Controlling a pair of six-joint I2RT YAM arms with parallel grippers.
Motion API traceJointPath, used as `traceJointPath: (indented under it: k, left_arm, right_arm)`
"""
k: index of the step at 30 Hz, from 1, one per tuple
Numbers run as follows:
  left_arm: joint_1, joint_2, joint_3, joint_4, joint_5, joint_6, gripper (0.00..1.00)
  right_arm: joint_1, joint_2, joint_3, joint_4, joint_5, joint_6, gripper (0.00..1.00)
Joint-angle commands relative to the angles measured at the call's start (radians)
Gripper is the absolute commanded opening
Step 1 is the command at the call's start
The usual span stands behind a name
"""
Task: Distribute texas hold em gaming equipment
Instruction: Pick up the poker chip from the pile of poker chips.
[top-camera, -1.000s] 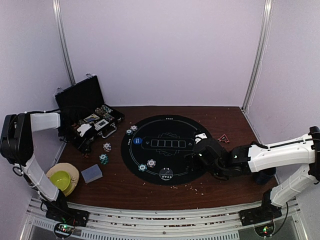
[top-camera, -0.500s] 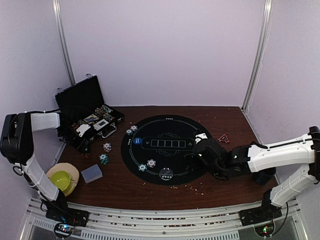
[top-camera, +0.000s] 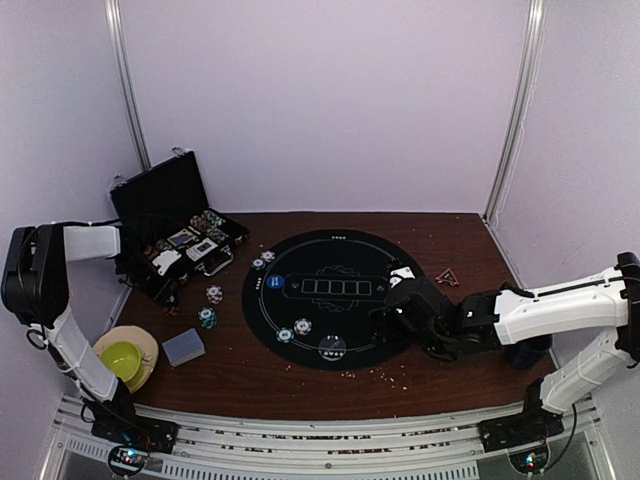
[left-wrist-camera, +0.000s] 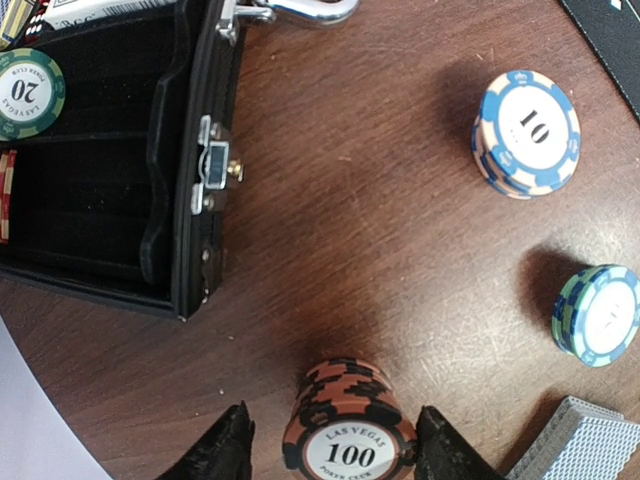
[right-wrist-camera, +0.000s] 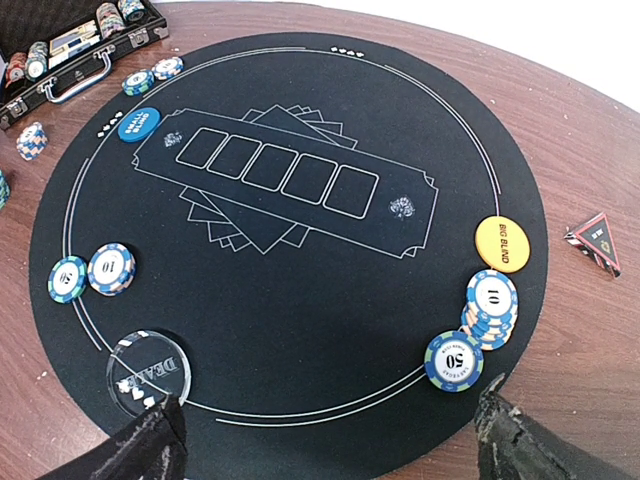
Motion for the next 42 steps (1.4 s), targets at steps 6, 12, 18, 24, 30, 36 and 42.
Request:
traceJointPath:
  k: [6,12,18,24,30,36,42]
  left_arm:
    - [0.013,0.007,0.03,0.007,0.009,0.01,0.49]
    - [0.013,-0.005,0.031,0.003,0.008,0.009,0.44]
    - [0.014,-0.033,0.03,-0.013,0.008,0.006,0.42]
    - [0.013,-0.061,0.039,-0.03,0.019,-0.003,0.39]
    - [0.013,-0.067,0.066,-0.057,0.022,-0.005,0.37]
    - [-0.019,-0.081,0.139,-0.107,0.024,-0.012,0.35]
    - [-0.159,-0.064,0.209,-0.125,-0.03,-0.053,0.35]
  right_arm:
    - [0.008,0.011,0.01,0.006,0.03,0.0,1.0]
    - [0.008,0.011,0.011,0.004,0.032,0.0,1.0]
    - [0.008,0.009,0.011,0.004,0.032,0.001,1.0]
    - [0.01,0.008,0.013,0.003,0.033,0.001,1.0]
    - [0.01,0.005,0.012,0.001,0.038,0.001,1.0]
    - [0.009,0.007,0.011,0.002,0.053,0.002,1.0]
    - [0.011,0.016,0.012,0.003,0.074,0.0,1.0]
